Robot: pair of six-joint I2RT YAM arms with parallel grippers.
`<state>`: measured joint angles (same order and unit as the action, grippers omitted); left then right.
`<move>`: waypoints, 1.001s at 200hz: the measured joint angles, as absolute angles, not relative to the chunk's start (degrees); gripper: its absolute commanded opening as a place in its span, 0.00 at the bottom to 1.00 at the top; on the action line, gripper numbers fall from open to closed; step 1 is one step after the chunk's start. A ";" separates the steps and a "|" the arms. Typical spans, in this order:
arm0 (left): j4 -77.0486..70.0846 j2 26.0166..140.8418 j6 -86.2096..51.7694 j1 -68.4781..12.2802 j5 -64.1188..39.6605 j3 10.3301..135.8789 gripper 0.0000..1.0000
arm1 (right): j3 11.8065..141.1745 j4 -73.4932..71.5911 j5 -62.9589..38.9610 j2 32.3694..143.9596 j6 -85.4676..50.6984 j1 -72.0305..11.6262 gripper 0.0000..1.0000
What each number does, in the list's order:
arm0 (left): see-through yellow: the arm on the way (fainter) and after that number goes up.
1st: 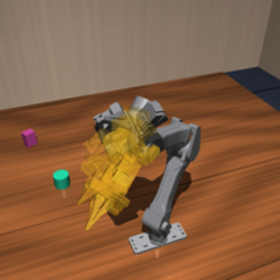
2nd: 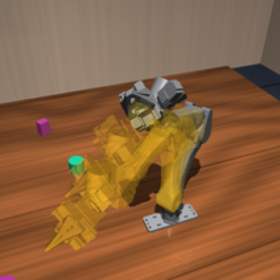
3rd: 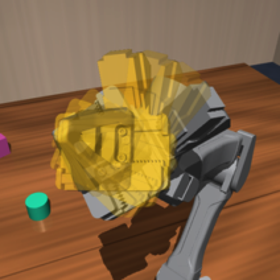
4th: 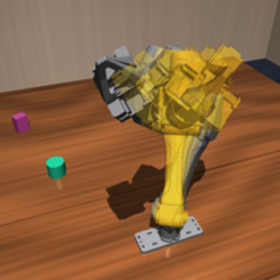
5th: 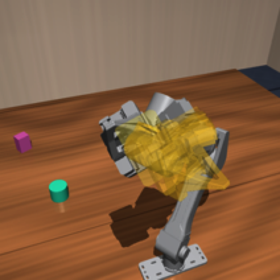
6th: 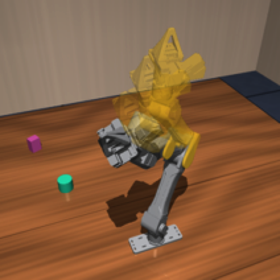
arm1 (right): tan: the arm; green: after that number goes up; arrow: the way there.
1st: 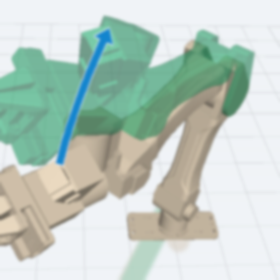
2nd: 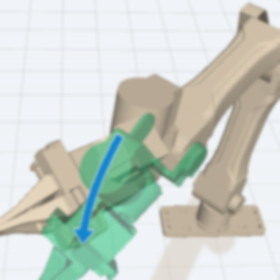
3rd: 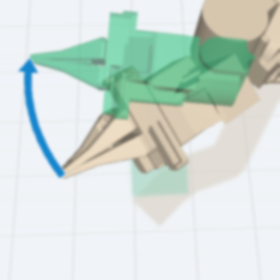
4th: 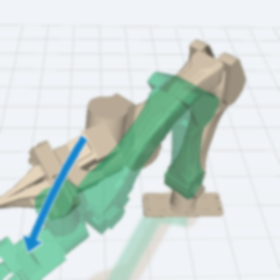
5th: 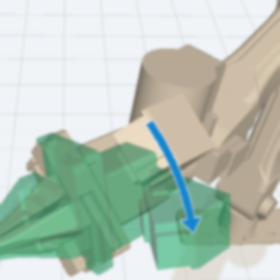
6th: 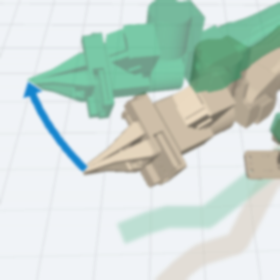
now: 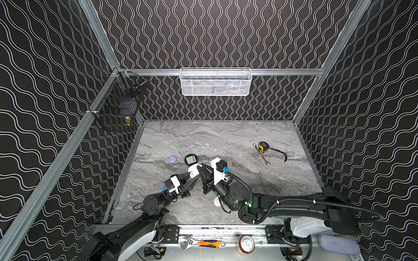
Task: Insert wireless bluetooth earbuds into charging case
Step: Insert the wireless bluetooth earbud into the charging case.
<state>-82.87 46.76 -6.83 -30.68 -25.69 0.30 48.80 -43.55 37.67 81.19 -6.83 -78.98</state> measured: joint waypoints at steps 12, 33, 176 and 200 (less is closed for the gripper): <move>-82.50 46.54 -6.66 -30.70 -25.63 0.30 0.00 | 48.77 -43.53 38.24 81.21 -6.81 -79.11 0.28; -82.37 46.37 -5.89 -30.70 -25.23 0.30 0.00 | 47.97 -43.70 39.09 80.77 -6.66 -79.48 0.42; -82.74 48.66 -5.69 -30.70 -25.96 0.30 0.00 | 46.44 -29.12 37.06 64.36 -8.58 -78.59 0.22; -84.36 50.43 -5.69 -30.70 -27.62 0.30 0.00 | 48.58 -20.93 37.56 64.79 -11.77 -73.80 0.21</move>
<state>-84.36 50.43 -5.69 -30.70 -27.62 0.30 48.58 -20.93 37.56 64.79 -11.77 -73.80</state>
